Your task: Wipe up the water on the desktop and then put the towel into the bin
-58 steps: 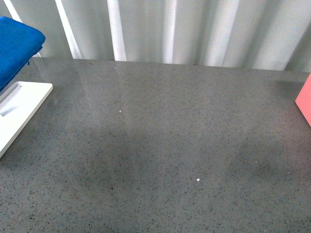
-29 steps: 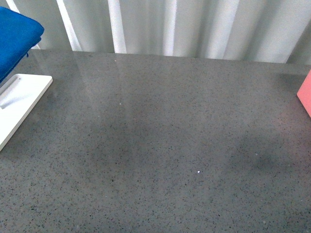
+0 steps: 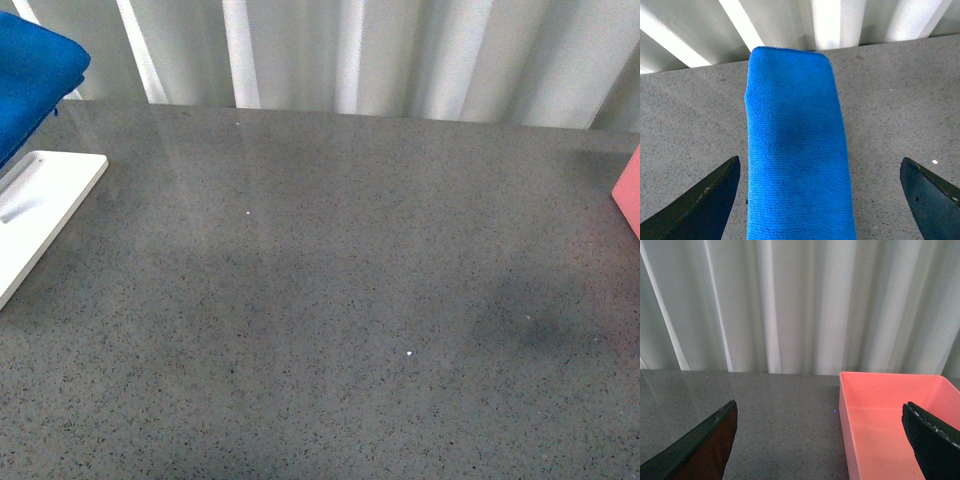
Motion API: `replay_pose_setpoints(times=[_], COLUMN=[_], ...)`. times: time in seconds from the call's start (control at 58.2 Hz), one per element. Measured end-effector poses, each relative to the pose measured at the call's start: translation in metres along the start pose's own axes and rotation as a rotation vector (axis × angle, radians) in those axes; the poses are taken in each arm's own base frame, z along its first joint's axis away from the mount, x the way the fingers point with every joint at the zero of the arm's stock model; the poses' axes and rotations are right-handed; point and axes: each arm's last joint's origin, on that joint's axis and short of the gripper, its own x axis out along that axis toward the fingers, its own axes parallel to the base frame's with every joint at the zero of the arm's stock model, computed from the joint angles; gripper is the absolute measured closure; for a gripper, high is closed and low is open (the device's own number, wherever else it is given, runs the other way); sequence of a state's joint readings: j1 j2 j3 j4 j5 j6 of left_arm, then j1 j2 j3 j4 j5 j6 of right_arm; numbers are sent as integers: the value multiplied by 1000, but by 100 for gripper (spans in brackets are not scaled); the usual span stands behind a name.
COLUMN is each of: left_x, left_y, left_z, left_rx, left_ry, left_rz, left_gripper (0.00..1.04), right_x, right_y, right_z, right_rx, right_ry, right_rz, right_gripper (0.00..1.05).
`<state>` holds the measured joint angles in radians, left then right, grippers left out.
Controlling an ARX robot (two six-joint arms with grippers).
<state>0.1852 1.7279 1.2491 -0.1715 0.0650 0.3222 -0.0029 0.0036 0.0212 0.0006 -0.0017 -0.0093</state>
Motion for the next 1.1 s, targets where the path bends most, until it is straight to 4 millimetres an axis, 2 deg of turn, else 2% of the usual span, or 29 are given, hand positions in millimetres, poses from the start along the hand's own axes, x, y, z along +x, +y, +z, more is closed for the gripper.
replay_pose_setpoints(times=[0.155,0.447,1.099], left_x=[23,44,62], left_y=[6,15,9], left_z=[-13,-27,-51], left_rx=[10,9,-3], left_ry=[44,57,143], left_rz=[40,72,61], left_gripper=[7,7,7], right_x=[0,0,0], right_y=[0,0,0], right_z=[0,0,0], right_rx=[0,0,0], right_ry=[0,0,0], right_rz=[0,0,0], right_gripper=[7,7,7])
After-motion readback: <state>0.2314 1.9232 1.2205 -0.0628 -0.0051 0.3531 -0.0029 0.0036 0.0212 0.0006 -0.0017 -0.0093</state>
